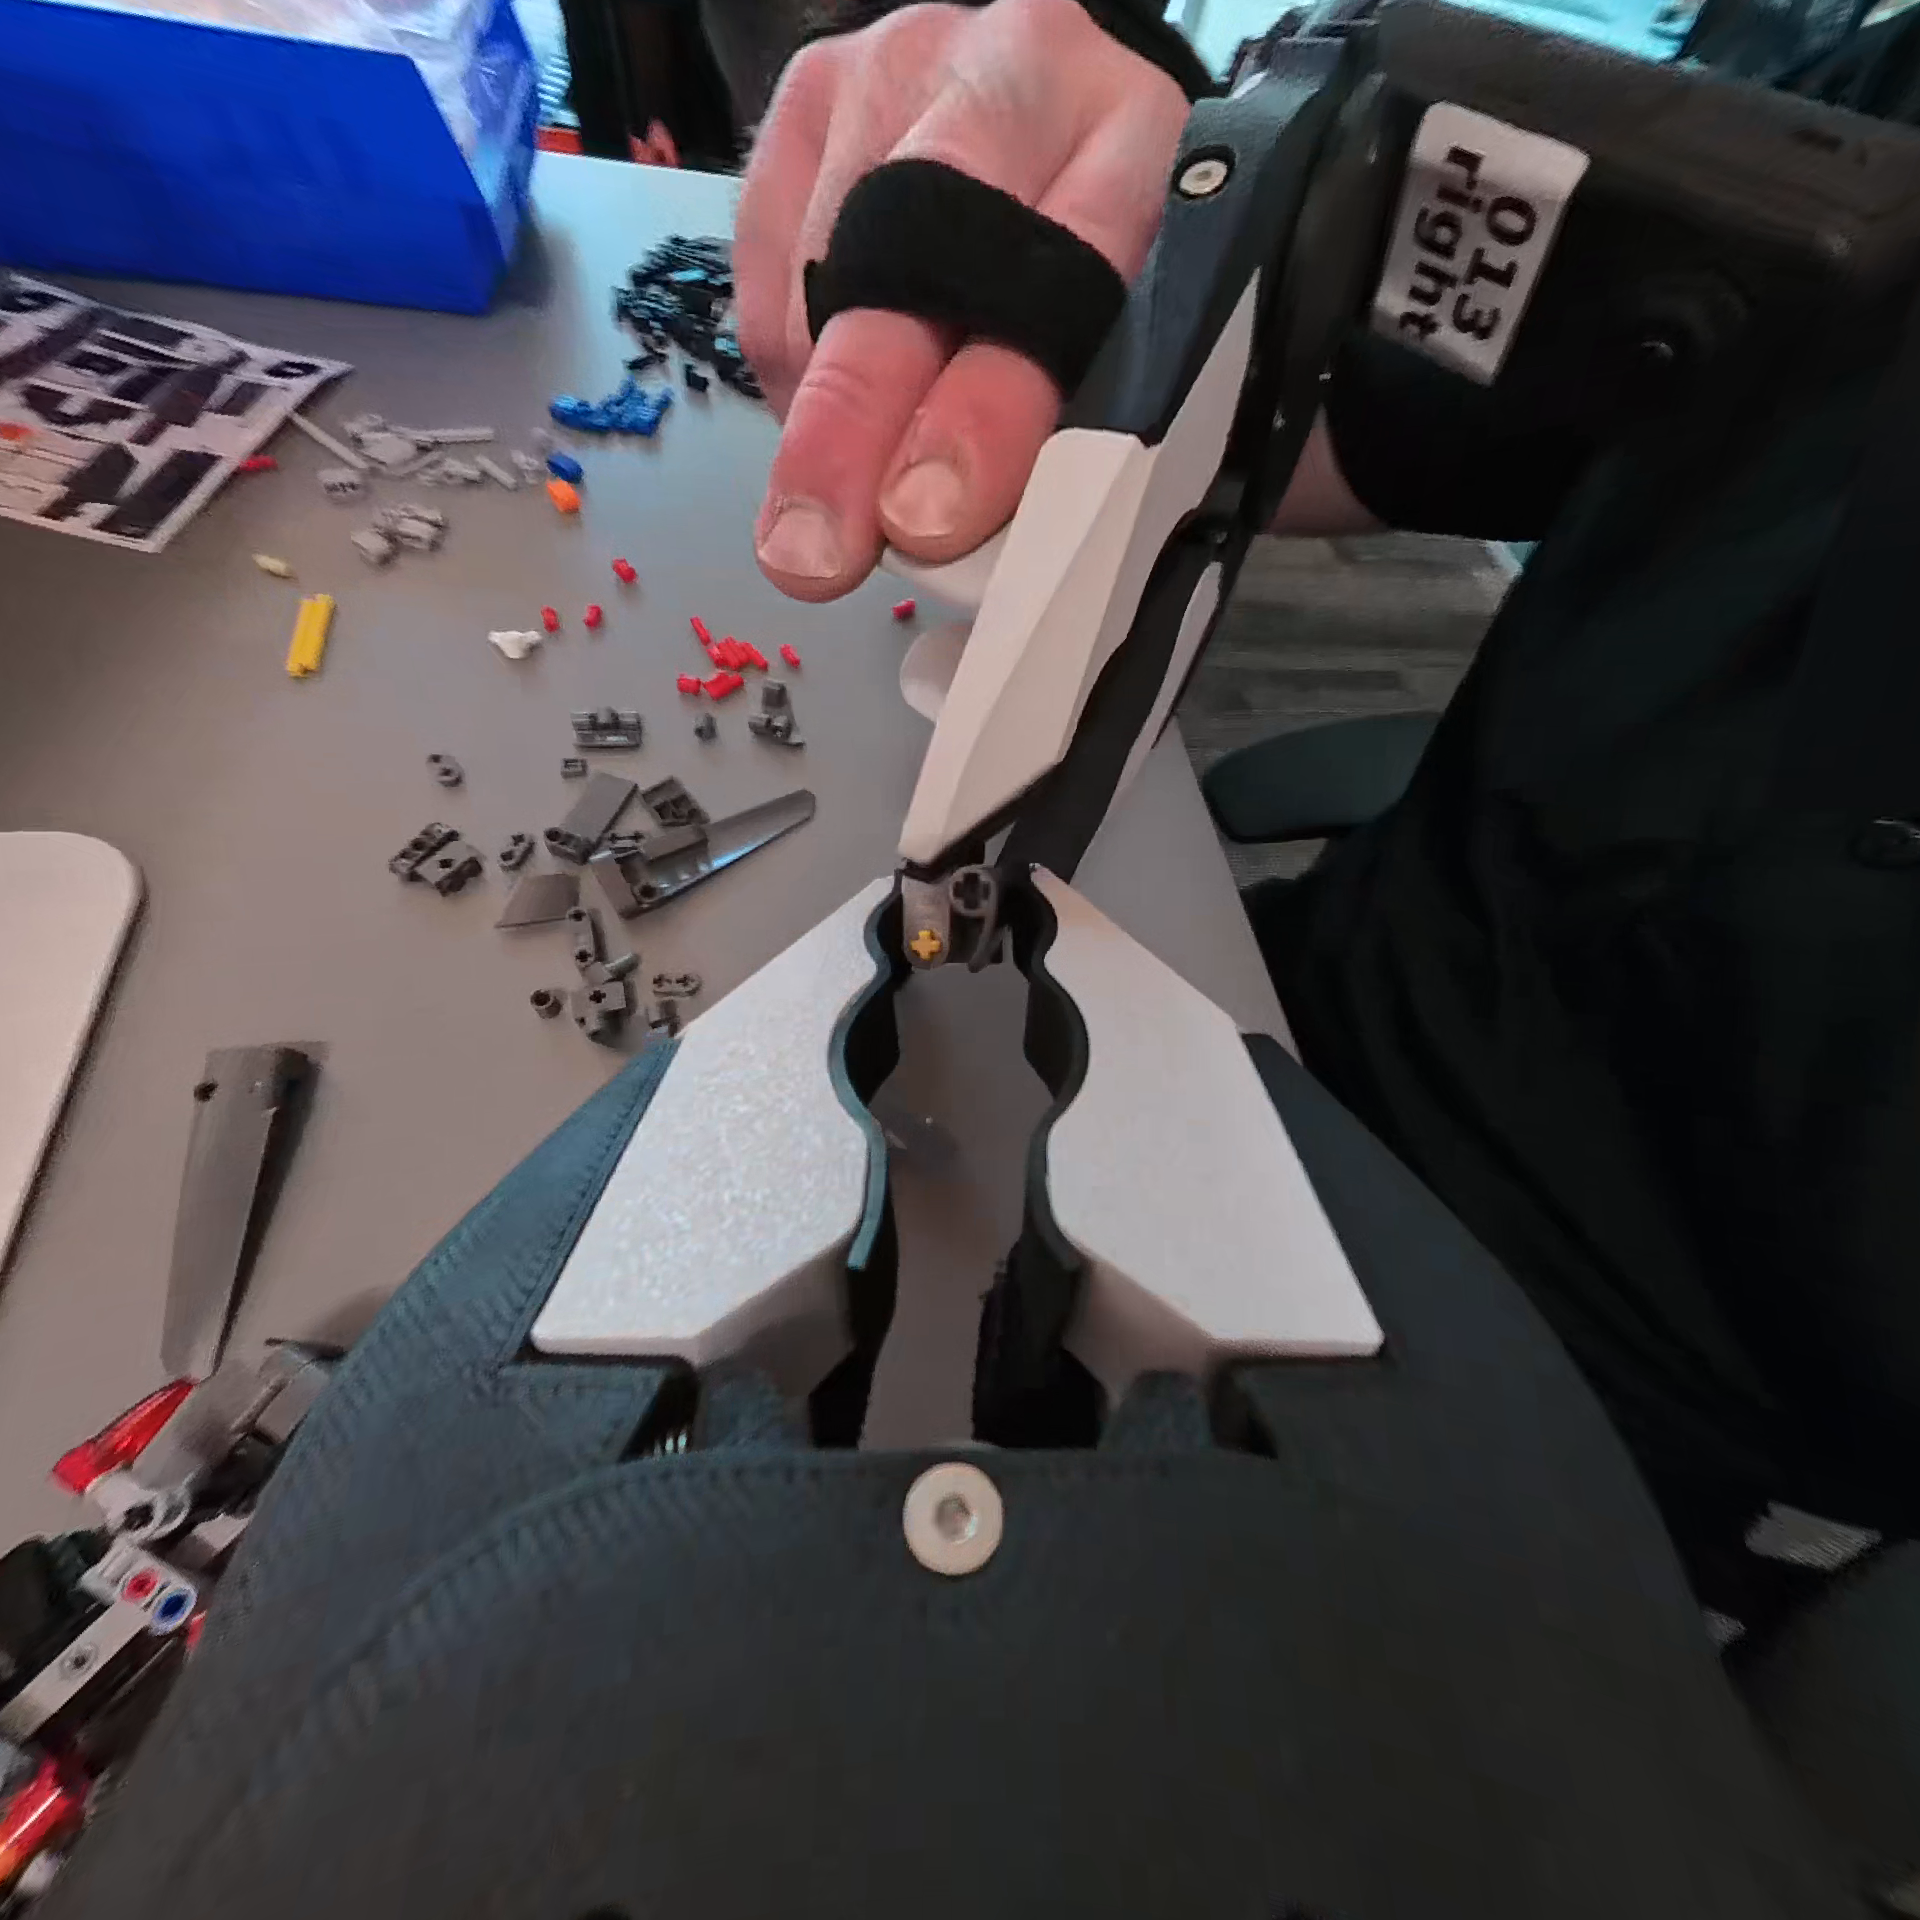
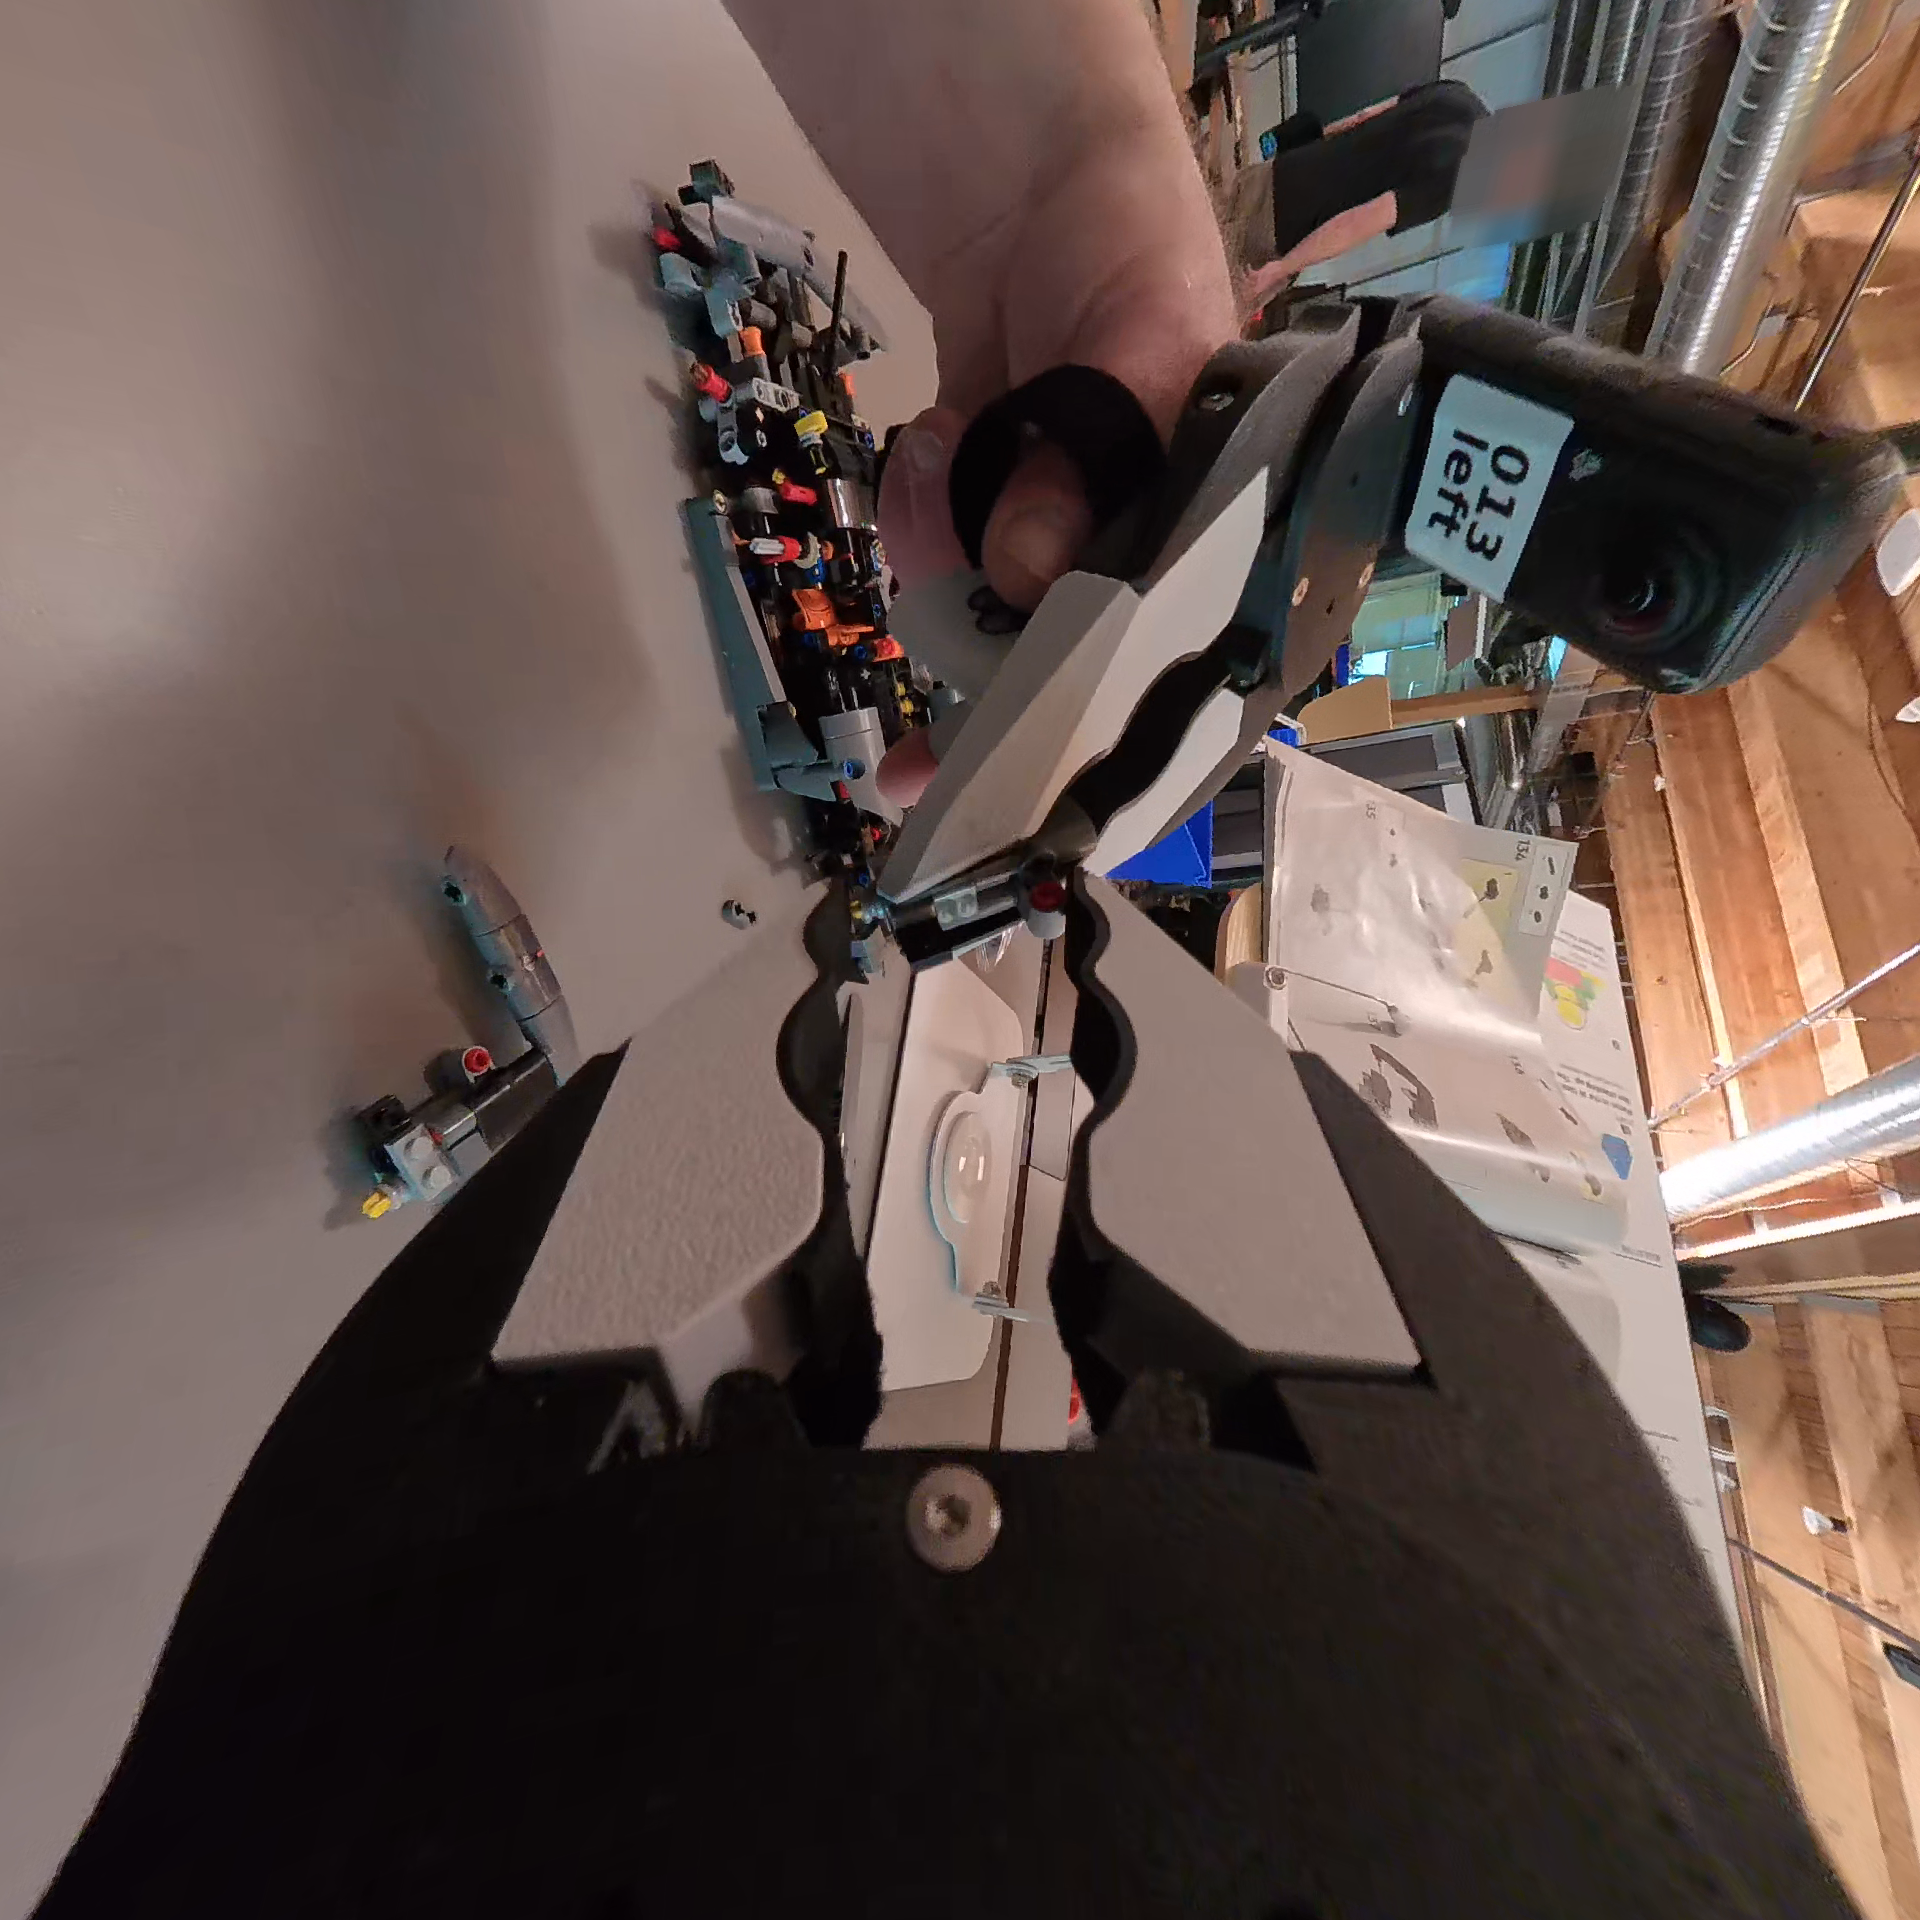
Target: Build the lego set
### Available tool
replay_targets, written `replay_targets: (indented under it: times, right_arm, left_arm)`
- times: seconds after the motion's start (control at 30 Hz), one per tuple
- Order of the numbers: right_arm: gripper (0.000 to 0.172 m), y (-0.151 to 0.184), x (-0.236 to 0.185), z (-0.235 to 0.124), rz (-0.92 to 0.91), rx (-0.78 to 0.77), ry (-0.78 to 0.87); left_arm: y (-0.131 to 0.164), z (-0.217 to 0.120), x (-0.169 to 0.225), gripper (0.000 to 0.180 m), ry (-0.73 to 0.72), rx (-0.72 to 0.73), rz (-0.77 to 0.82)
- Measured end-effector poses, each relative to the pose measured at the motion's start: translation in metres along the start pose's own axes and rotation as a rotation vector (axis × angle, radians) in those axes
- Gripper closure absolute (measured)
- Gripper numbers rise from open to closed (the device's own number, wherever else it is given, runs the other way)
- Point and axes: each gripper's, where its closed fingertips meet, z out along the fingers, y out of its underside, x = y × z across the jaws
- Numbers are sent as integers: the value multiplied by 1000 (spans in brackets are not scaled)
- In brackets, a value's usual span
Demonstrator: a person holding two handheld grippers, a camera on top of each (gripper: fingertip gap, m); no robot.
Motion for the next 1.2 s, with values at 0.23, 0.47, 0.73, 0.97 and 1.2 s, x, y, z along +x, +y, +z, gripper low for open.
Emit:
replay_targets:
  times: [0.23,0.47,0.73,0.97,1.2]
  right_arm:
    - [134,11,8,-1,55,-8,76]
    - [133,15,28,-6,260,78,170]
    - [134,12,47,-15,563,274,179]
    - [134,10,50,-16,368,190,316]
    - [133,11,42,-8,297,120,300]
  left_arm:
    - [-11,-1,-11,158,-26,87,-58]
    - [-38,-30,-26,149,-235,332,-8]
    - [-47,-39,-26,147,-241,463,-94]
    - [-47,-34,-20,145,-176,484,-125]
    - [-48,-27,-18,166,-135,508,-148]
